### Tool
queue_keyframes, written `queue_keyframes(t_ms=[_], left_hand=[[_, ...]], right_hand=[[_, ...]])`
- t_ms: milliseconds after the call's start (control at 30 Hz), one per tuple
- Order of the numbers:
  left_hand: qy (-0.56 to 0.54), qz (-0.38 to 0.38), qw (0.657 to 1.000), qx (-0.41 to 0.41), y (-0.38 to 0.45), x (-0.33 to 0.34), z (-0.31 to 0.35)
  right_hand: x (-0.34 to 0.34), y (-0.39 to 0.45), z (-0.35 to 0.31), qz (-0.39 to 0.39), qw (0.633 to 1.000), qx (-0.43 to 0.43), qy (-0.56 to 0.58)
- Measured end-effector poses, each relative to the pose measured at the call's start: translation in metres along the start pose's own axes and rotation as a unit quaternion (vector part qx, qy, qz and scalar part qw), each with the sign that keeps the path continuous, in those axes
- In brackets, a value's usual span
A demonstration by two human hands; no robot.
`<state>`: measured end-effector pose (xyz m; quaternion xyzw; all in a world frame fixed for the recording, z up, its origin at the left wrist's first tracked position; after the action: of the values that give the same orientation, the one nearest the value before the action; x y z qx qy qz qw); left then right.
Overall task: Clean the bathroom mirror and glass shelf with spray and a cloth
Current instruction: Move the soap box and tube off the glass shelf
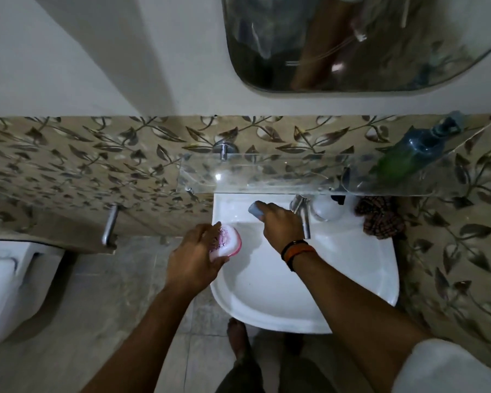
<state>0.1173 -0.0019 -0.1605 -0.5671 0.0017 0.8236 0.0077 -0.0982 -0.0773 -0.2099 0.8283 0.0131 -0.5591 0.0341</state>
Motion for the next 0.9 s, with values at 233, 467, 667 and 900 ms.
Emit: queue_keyframes(t_ms=[233, 467, 667, 900], left_hand=[[0.042, -0.002, 0.999, -0.012, 0.028, 0.006, -0.018], [0.021, -0.018, 1.000, 0.010, 0.076, 0.034, -0.008], [0.064, -0.036, 0.996, 0.042, 0.107, 0.075, 0.007], [0.086, 0.000, 0.994, 0.060, 0.127, 0.103, 0.001]], right_hand=[[0.055, 0.026, -0.031, 0.045, 0.995, -0.038, -0.083], [0.057, 0.053, 0.005, 0.034, 0.994, -0.015, -0.106], [0.018, 0.009, 0.008, 0.090, 0.995, -0.037, 0.035], [-0.088, -0.078, 0.027, 0.207, 0.952, 0.048, 0.220]])
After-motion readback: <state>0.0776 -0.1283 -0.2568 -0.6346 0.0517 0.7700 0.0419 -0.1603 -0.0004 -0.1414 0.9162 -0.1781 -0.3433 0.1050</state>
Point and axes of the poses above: each hand's wrist, its own y-axis towards the middle knuckle, its own x-axis out of the palm, z = x × y, the point moved 10 cm from there along y, towards the middle knuckle, and after that the axes turned 10 degrees about z, right-handed, at the moved point
